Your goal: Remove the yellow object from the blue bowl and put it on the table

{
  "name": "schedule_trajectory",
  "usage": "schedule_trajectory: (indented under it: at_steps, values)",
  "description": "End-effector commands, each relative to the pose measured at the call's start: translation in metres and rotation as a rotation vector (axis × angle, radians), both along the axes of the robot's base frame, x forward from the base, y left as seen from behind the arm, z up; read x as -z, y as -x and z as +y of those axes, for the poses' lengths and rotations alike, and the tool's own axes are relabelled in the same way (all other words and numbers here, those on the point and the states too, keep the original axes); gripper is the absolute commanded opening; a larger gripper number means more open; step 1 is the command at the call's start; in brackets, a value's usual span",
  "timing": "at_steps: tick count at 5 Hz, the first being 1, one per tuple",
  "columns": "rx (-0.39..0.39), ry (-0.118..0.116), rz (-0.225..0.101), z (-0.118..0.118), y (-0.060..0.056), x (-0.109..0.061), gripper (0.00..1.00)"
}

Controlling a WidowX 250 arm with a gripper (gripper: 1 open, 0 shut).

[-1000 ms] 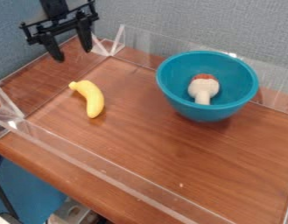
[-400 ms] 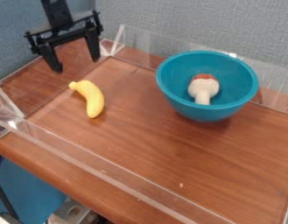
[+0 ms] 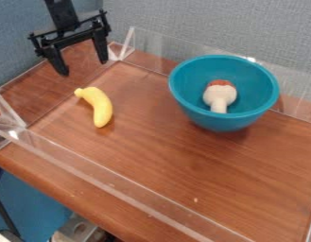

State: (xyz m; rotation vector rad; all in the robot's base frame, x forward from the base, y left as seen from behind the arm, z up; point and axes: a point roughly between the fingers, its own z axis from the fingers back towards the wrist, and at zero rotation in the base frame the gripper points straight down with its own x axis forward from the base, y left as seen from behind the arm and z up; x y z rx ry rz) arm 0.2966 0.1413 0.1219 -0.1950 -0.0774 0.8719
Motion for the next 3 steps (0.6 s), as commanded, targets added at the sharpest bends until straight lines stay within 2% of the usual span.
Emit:
schedule_trajectory:
  at_steps: [1, 3]
  values:
    - [0.028, -0.01, -0.053, 0.008, 0.003, -0.026, 1.0]
    - [0.102, 0.029, -0.068, 0.003, 0.014, -0.044, 1.0]
